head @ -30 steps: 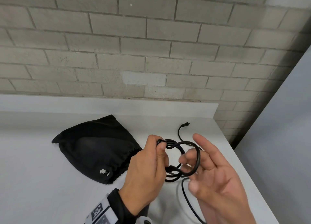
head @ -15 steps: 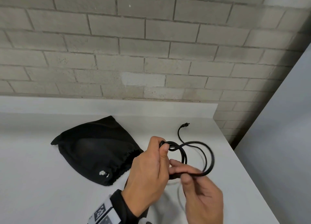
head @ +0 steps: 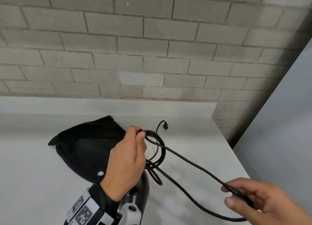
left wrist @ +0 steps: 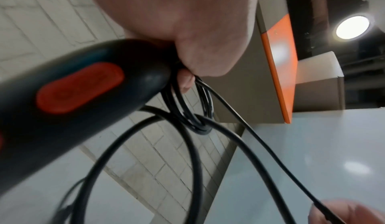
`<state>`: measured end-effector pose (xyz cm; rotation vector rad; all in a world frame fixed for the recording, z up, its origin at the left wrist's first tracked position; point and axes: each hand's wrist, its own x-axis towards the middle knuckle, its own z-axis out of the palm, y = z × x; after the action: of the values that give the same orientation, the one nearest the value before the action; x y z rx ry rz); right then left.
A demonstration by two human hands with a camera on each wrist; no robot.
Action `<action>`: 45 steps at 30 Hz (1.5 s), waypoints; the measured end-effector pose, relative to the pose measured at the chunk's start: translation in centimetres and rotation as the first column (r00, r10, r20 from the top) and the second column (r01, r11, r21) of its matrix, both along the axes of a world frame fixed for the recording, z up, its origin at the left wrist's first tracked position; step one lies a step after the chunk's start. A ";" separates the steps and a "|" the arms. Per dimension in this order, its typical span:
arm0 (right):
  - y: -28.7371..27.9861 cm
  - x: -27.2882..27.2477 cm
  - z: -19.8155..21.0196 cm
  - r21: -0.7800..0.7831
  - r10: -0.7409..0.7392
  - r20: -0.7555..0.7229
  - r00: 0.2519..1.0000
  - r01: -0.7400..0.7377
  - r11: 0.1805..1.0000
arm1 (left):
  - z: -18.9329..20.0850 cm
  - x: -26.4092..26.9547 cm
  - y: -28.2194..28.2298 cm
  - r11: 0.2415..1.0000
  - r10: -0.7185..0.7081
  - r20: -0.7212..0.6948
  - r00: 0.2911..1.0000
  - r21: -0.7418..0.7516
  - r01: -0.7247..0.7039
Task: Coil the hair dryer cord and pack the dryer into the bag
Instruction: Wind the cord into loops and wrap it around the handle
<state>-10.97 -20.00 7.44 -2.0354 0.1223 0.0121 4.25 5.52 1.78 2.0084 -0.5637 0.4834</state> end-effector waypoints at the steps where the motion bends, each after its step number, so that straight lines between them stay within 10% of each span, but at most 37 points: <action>1: -0.5 -0.2 0.2 -0.011 0.021 -0.063 0.998 -0.021 1.000 | 0.1 -0.4 -0.2 1.000 -0.004 0.008 1.000 0.024 0.004; 8: 2.1 1.0 -3.2 0.302 -0.012 -0.293 0.956 0.104 0.948 | 0.1 -1.4 -1.6 1.000 -0.016 0.038 0.999 0.023 0.015; 12: 3.9 2.7 -5.8 0.194 -0.317 0.158 0.935 0.285 0.939 | 0.3 -2.0 -2.3 0.996 0.031 0.062 0.998 0.078 -0.036; 16: 9.5 2.2 -2.6 0.171 -0.436 0.730 0.526 0.477 0.862 | 0.4 -2.0 -2.9 0.992 0.067 0.017 0.998 0.105 -0.068; 23: 12.3 4.9 -7.3 -0.251 -0.076 0.293 0.953 0.153 0.956 | 0.6 -2.2 -3.3 0.995 0.028 -0.037 0.999 0.101 -0.025; 29: 9.5 4.3 -8.4 -0.346 -0.040 0.293 0.955 0.145 0.927 | 0.8 -1.5 -2.9 0.984 0.086 -0.016 0.996 0.157 -0.082; 35: 1.4 1.1 -9.1 -0.421 0.010 -0.027 1.000 -0.020 0.907 | 1.0 -0.7 -2.1 0.987 0.078 -0.012 0.997 0.143 -0.076; 45: 0.5 0.6 -10.0 -0.766 -0.050 -0.236 0.970 -0.154 0.624 | 0.5 -0.5 -3.0 0.979 0.082 0.013 0.997 0.187 -0.083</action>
<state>-10.32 -19.53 -2.58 -2.9289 0.2511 0.2909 3.75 2.52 2.29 2.2176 -0.5474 0.5012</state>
